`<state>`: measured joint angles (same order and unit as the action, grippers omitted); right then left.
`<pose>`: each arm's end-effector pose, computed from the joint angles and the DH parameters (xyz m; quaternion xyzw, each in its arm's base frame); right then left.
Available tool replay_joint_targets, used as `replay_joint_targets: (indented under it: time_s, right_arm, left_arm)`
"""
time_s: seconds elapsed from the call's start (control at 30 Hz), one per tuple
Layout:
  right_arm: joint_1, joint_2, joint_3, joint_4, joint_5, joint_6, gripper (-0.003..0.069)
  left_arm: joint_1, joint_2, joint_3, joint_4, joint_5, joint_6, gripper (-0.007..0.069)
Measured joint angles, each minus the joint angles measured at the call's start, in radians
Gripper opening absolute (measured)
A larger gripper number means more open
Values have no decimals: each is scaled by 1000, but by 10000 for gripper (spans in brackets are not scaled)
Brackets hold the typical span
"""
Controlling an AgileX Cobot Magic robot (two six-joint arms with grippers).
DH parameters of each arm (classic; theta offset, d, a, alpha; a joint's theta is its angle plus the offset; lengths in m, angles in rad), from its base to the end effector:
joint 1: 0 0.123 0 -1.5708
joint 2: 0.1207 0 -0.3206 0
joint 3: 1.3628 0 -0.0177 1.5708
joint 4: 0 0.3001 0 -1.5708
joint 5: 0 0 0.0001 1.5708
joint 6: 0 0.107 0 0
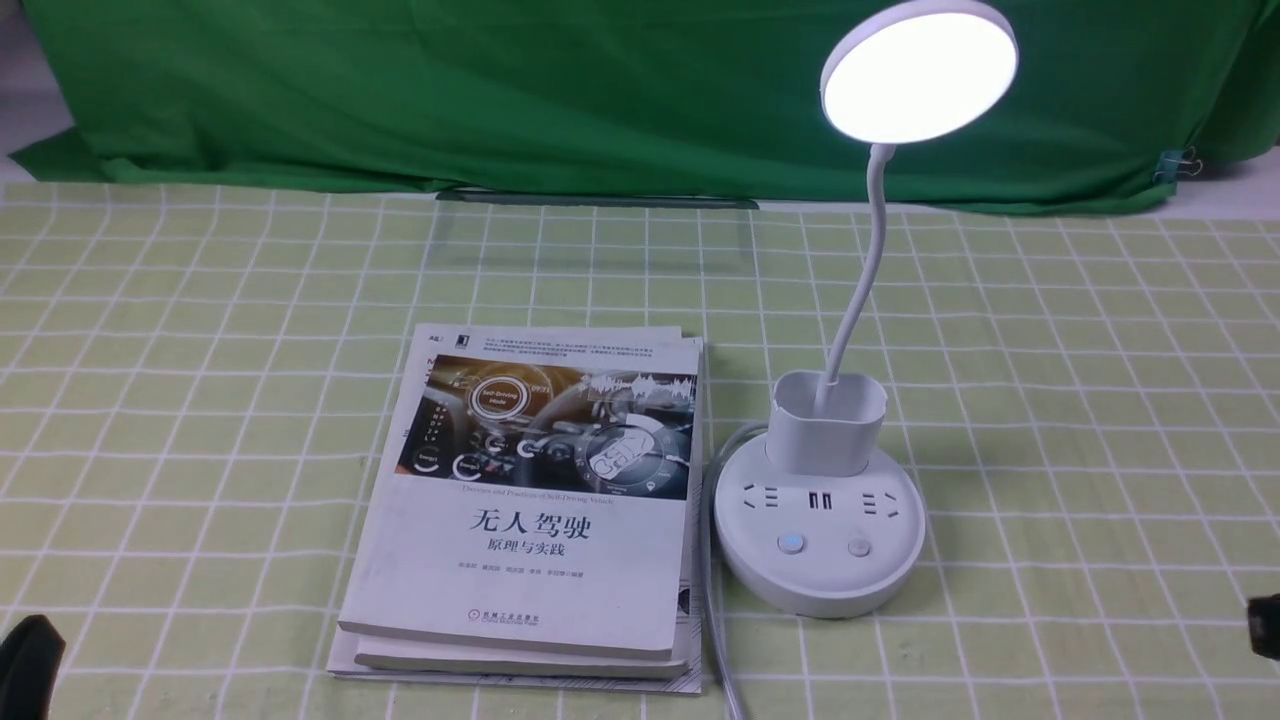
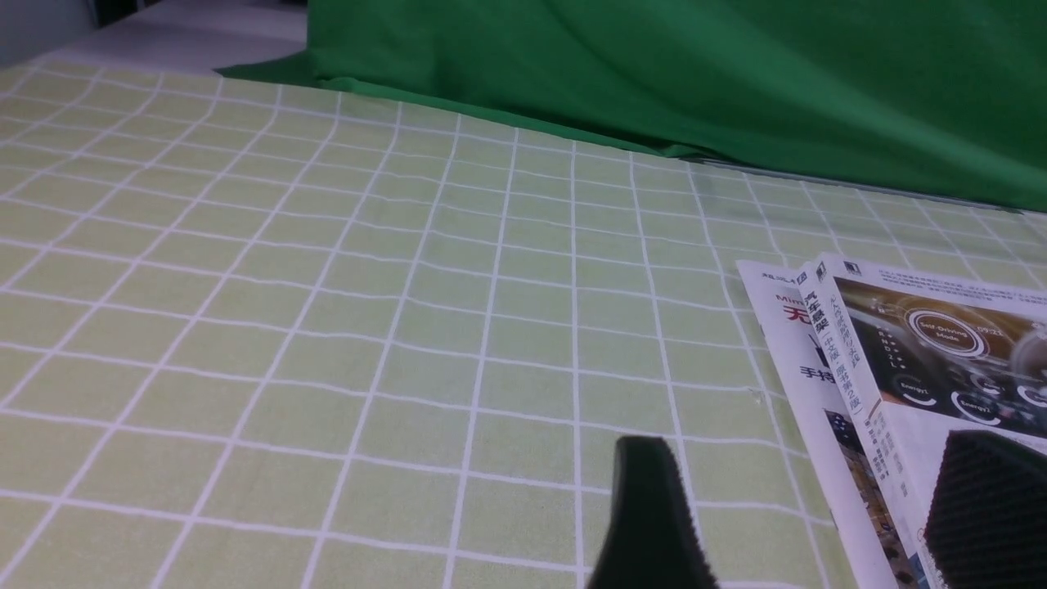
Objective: Turn off the desk lamp on the green coffee tablecloth by hand.
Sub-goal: 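Press the power button on the lamp base to turn the lamp off with the right gripper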
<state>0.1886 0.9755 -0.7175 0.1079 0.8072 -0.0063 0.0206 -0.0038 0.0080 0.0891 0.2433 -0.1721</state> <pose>0.2067 0.0479 0.2863 -0.0687 0.9528 0.0745 0.2861 0.0847 0.0040 0.1859 -0.0473 0.7596 -0.0129 0.6485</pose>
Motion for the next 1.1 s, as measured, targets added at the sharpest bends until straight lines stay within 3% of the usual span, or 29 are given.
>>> replay_joint_targets:
  time_s: [0.13, 0.43, 0.77, 1.1]
  right_arm:
    - [49, 182, -74, 8, -6, -15, 45]
    - [311, 566, -320, 0, -58, -34, 45]
    - [338, 752, -491, 3, -62, -57, 45]
    - [338, 852, -513, 5, -65, -62, 45]
  left_arm:
    - [0, 0, 0, 0, 0, 0, 410]
    - [0, 0, 0, 0, 0, 0, 410]
    - [0, 0, 0, 0, 0, 0, 410]
    - [0, 0, 0, 0, 0, 0, 410]
